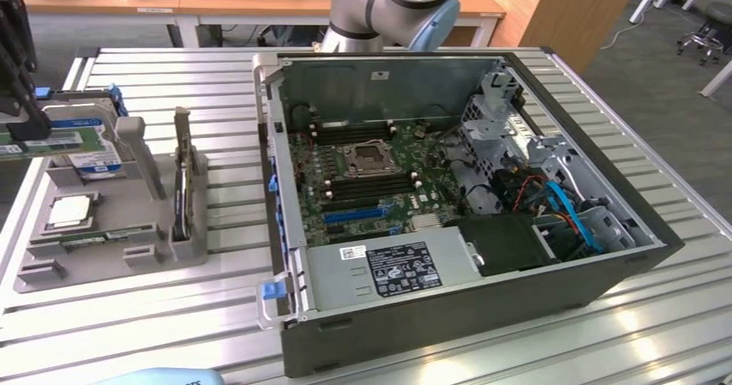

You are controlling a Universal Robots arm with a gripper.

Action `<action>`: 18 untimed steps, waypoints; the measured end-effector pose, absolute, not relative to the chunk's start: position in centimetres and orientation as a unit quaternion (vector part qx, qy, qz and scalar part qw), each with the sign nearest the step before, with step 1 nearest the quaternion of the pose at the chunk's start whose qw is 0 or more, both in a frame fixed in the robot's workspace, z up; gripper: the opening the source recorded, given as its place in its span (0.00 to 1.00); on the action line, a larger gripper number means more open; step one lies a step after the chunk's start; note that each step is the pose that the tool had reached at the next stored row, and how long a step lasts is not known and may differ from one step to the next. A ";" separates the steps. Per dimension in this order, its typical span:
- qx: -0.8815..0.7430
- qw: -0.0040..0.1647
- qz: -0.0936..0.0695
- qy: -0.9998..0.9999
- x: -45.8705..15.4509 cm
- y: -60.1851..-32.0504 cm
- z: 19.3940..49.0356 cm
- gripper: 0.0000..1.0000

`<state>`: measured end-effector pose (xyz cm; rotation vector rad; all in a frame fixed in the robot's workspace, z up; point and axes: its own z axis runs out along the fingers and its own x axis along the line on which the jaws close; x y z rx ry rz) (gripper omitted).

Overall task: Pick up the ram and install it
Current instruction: 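Pick up the ram and move it above insertion slot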

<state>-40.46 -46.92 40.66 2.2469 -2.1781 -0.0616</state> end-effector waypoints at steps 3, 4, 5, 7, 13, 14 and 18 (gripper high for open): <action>0.718 0.006 -0.020 -0.696 -39.9 -46.9 40.6 0.12; 0.718 0.006 -0.020 -0.696 -39.7 -46.9 40.7 0.12; 0.718 0.006 -0.020 -0.696 -39.4 -46.9 40.7 0.12; 0.718 0.006 -0.020 -0.696 -39.0 -46.9 40.7 0.12; 0.718 0.006 -0.020 -0.696 -37.3 -46.9 40.7 0.12; 0.718 0.006 -0.020 -0.696 -37.0 -46.9 40.7 0.12; 0.718 0.006 -0.020 -0.696 -35.9 -46.9 40.6 0.12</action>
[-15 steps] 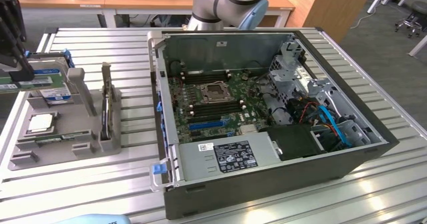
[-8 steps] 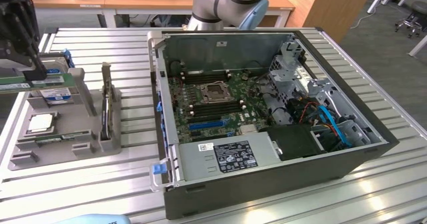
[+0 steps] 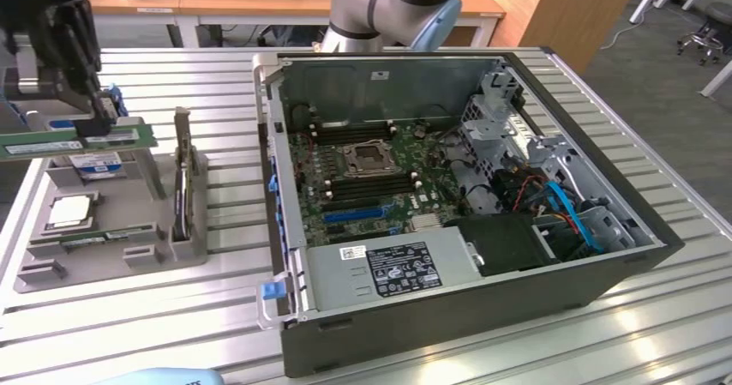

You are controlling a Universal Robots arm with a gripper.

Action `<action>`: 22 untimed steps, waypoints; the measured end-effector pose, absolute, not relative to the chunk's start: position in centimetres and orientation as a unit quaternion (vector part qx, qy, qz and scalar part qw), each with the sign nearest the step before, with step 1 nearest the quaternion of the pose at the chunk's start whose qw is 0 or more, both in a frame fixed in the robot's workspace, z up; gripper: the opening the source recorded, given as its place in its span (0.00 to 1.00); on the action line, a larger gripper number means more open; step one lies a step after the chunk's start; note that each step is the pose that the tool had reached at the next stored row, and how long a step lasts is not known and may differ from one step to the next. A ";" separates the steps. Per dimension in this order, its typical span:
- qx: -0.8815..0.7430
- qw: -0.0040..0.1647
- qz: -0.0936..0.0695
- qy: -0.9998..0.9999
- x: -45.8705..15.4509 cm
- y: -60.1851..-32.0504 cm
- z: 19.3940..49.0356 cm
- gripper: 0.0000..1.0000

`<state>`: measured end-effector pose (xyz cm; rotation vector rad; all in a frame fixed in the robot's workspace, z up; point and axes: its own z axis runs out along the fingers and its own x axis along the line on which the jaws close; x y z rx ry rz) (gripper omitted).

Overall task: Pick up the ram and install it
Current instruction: 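Pick up the ram and move it above insertion slot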

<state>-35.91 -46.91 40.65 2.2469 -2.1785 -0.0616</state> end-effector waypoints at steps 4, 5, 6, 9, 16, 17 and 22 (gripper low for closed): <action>0.718 0.006 -0.020 -0.696 -34.8 -46.9 40.6 0.12; 0.718 0.006 -0.020 -0.696 -34.6 -46.9 40.7 0.12; 0.718 0.006 -0.020 -0.696 -34.3 -46.9 40.7 0.12; 0.718 0.006 -0.020 -0.696 -33.6 -46.9 40.6 0.12; 0.718 0.006 -0.020 -0.696 -32.0 -46.9 40.7 0.12; 0.718 0.006 -0.020 -0.696 -31.7 -46.9 40.7 0.12; 0.718 0.006 -0.020 -0.696 -30.7 -46.9 40.7 0.12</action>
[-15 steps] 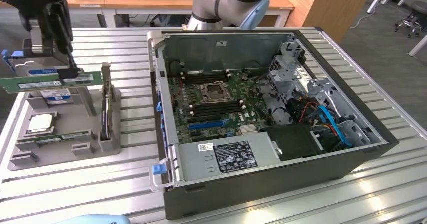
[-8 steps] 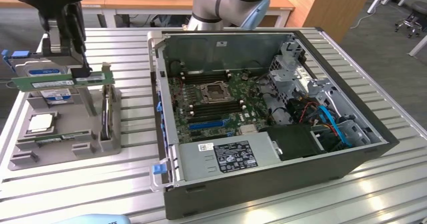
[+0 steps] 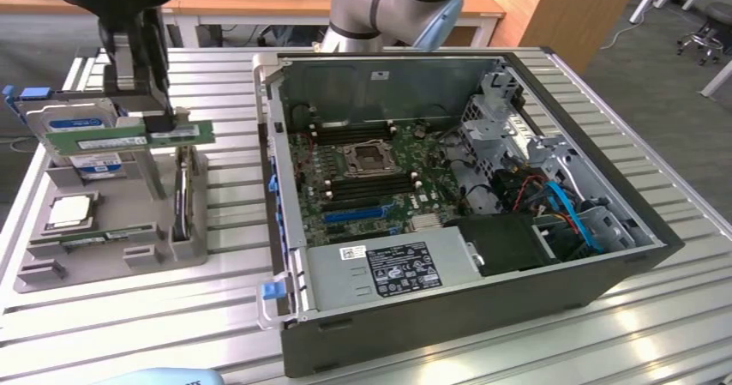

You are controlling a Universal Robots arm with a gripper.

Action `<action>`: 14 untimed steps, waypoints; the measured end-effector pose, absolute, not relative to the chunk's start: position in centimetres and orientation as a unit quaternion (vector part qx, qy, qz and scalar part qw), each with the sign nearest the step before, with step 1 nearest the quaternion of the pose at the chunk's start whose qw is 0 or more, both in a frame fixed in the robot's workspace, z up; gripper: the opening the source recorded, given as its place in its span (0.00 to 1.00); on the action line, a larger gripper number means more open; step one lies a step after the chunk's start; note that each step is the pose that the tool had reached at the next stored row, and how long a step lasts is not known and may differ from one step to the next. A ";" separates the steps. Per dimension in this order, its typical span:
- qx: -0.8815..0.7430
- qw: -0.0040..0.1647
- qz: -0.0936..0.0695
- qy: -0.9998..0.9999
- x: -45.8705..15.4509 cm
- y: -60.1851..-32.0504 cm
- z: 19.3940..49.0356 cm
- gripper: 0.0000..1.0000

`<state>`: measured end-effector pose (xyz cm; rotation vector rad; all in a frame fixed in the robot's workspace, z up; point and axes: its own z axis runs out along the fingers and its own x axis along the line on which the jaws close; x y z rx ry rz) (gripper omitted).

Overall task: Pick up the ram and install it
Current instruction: 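Pick up the ram and move it above insertion slot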

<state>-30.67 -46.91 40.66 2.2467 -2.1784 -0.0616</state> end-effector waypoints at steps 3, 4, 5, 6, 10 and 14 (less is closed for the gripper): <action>0.718 0.006 -0.020 -0.696 -30.1 -46.9 40.7 0.12; 0.718 0.006 -0.020 -0.696 -29.9 -46.9 40.7 0.12; 0.718 0.006 -0.020 -0.696 -29.7 -46.9 40.7 0.12; 0.718 0.006 -0.020 -0.696 -29.5 -46.9 40.6 0.12; 0.718 0.006 -0.020 -0.696 -28.8 -46.9 40.6 0.12; 0.718 0.006 -0.020 -0.696 -28.0 -46.9 40.7 0.12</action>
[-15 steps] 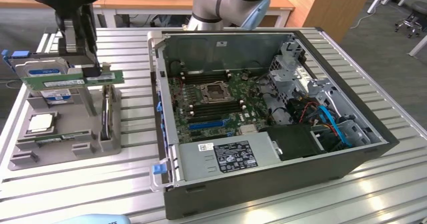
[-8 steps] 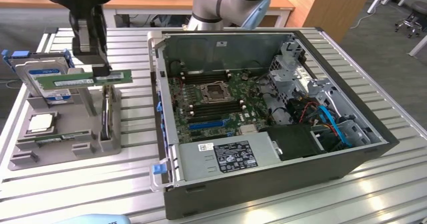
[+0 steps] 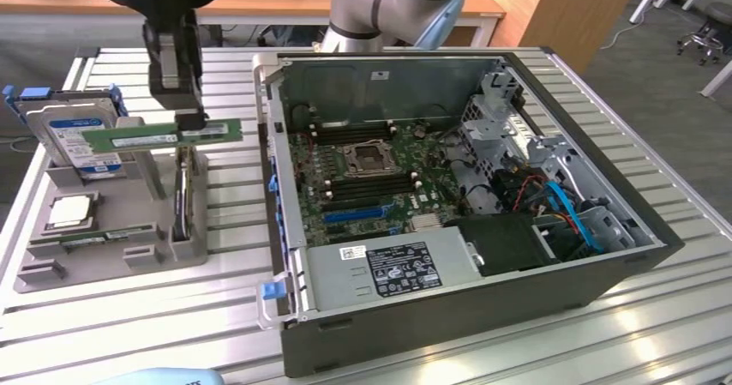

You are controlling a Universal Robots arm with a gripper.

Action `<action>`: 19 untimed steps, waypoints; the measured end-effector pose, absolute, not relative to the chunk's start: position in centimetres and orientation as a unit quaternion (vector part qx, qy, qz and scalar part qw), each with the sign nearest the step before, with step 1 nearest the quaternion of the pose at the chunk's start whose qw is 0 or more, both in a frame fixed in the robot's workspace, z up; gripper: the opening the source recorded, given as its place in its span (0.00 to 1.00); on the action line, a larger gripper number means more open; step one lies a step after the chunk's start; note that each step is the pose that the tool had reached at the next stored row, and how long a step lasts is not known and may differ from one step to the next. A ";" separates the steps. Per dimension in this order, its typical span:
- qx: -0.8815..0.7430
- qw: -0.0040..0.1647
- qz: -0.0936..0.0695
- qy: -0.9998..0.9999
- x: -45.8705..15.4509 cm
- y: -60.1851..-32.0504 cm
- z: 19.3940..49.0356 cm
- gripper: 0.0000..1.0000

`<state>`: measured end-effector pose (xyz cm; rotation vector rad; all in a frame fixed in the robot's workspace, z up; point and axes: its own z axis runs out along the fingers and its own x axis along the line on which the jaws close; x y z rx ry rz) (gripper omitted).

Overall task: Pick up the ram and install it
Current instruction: 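Pick up the ram and move it above insertion slot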

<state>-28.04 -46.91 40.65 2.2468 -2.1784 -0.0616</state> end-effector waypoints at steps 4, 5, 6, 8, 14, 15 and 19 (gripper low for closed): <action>0.718 0.006 -0.020 -0.696 -27.2 -46.9 40.7 0.12; 0.718 0.006 -0.020 -0.696 -27.1 -46.9 40.6 0.12; 0.718 0.006 -0.020 -0.696 -26.9 -46.9 40.7 0.12; 0.718 0.006 -0.020 -0.696 -26.5 -46.9 40.6 0.12; 0.718 0.006 -0.020 -0.696 -25.4 -46.9 40.7 0.12; 0.718 0.006 -0.020 -0.696 -25.2 -46.9 40.7 0.12; 0.718 0.006 -0.020 -0.696 -24.5 -46.9 40.6 0.12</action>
